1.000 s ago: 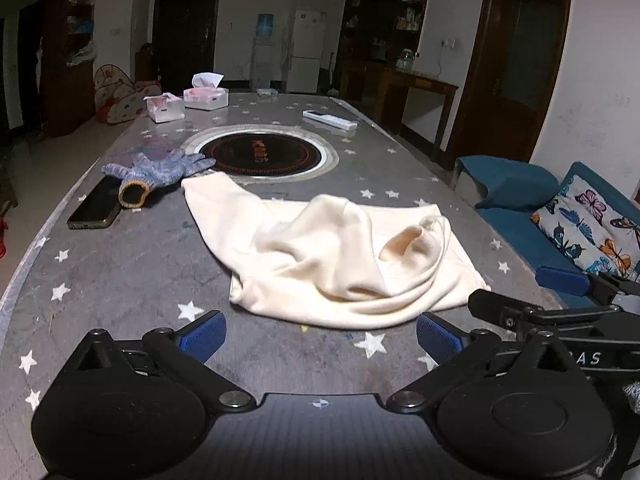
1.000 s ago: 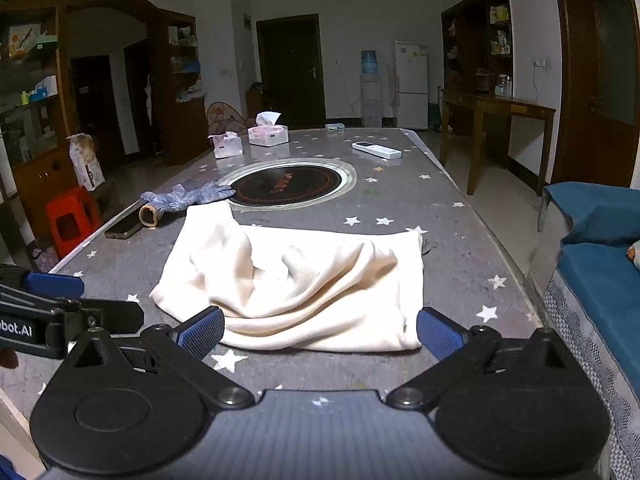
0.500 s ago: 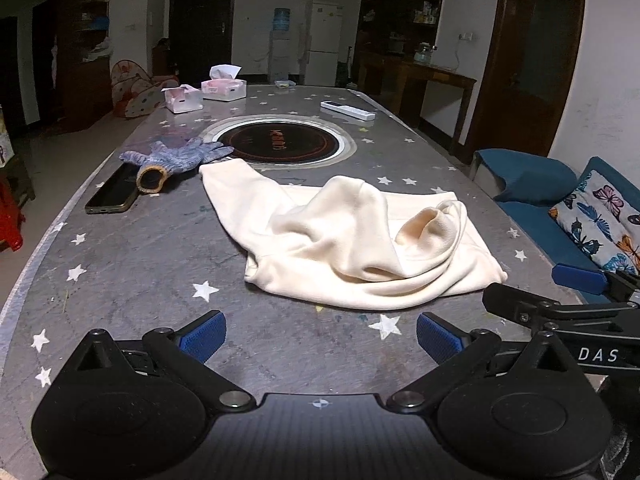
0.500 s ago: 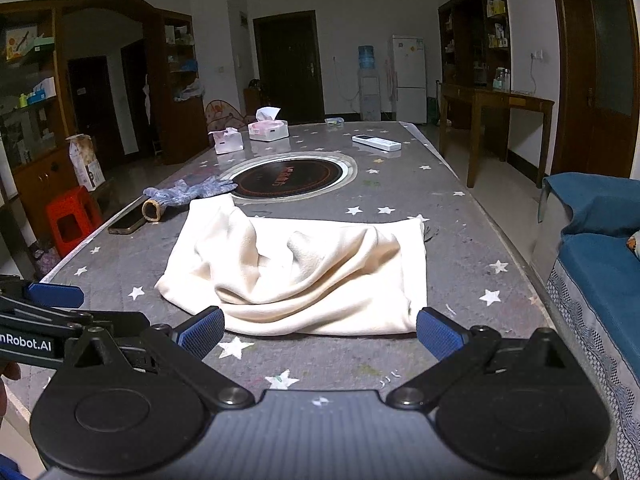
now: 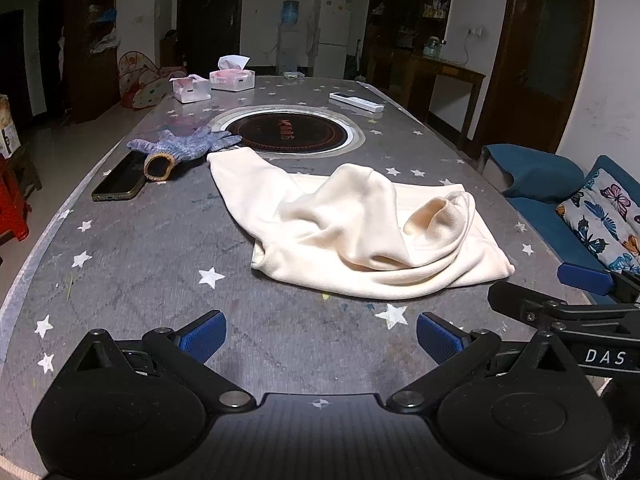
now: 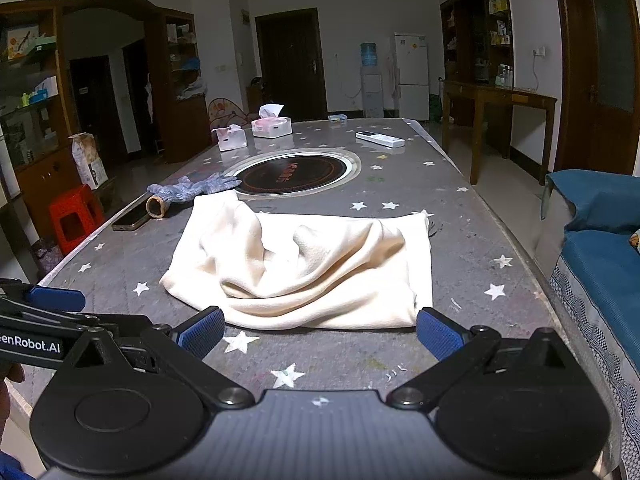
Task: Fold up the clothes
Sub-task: 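Move both grippers toward the crumpled cream sweatshirt on the table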
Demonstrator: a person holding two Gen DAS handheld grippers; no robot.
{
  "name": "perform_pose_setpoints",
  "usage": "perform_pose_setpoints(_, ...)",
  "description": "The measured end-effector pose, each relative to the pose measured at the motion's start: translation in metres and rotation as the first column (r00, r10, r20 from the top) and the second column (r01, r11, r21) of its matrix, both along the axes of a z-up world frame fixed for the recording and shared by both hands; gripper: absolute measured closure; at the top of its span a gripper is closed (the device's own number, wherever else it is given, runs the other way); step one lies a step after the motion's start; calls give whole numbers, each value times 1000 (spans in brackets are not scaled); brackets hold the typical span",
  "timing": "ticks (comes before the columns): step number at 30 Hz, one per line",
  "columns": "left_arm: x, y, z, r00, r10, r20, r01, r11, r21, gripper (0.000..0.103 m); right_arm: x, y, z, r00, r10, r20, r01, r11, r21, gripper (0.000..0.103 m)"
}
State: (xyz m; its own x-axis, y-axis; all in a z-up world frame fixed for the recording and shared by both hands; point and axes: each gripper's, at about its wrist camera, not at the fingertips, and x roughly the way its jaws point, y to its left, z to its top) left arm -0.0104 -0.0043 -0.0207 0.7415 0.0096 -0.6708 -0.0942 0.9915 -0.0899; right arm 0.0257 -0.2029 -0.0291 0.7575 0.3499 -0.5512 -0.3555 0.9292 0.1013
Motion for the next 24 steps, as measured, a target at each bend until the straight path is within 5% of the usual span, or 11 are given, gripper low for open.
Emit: perform_pose_setpoints(24,9,2,-8,999,12,-40,-12,1000,3,0,7,1,-6,1000,-3,-27,4,1000,3,0)
